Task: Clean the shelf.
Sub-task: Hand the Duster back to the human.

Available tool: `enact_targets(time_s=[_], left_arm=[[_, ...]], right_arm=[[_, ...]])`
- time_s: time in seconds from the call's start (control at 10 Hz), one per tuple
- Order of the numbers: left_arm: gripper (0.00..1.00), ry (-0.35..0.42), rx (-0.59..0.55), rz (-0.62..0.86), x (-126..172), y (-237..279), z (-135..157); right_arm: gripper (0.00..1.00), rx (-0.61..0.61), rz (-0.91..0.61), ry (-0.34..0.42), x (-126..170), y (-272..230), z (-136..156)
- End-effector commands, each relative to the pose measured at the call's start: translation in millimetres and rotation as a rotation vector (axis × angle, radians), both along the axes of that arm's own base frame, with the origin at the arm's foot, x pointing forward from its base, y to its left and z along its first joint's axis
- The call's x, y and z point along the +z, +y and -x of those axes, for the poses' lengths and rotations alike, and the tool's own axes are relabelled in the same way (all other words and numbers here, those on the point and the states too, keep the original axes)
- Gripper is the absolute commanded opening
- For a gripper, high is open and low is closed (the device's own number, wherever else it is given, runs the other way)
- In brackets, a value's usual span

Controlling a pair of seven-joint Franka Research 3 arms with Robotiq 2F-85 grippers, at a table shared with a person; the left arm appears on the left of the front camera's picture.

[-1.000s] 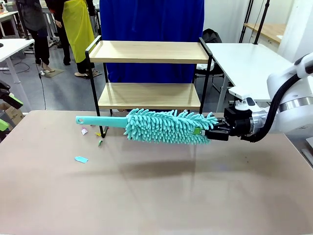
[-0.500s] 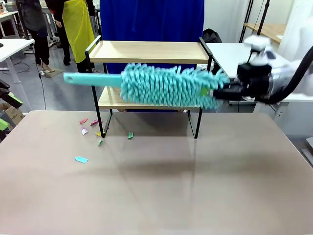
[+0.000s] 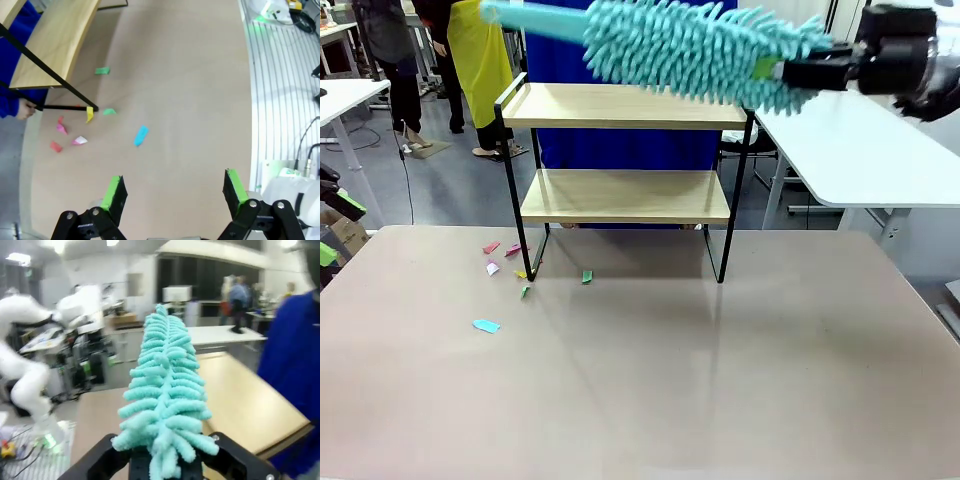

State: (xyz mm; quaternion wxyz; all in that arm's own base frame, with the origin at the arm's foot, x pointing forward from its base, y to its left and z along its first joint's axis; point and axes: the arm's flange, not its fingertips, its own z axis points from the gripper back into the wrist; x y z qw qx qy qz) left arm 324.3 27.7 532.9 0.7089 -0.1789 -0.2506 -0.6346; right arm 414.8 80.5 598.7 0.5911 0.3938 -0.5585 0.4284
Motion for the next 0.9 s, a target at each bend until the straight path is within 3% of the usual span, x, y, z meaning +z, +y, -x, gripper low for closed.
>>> enact_targets(time_s=[0.0, 0.4, 0.8], left_arm=[[1.0, -0.003, -0.008, 0.013, 1.0, 0.1, -0.7], [1.0, -0.003, -0.008, 0.013, 1.0, 0.1, -0.7], [1.0, -0.003, -0.008, 0.013, 1.0, 0.1, -0.7]], right_arm=[[0.17, -0.254, -0.029, -0.036, 4.8, -17.5, 17.2], [0.17, -0.742, -0.059, -0.042, 3.6, -101.4, 49.1], [0.17, -0.981, -0.041, 0.042, -36.3, -145.9, 69.2]])
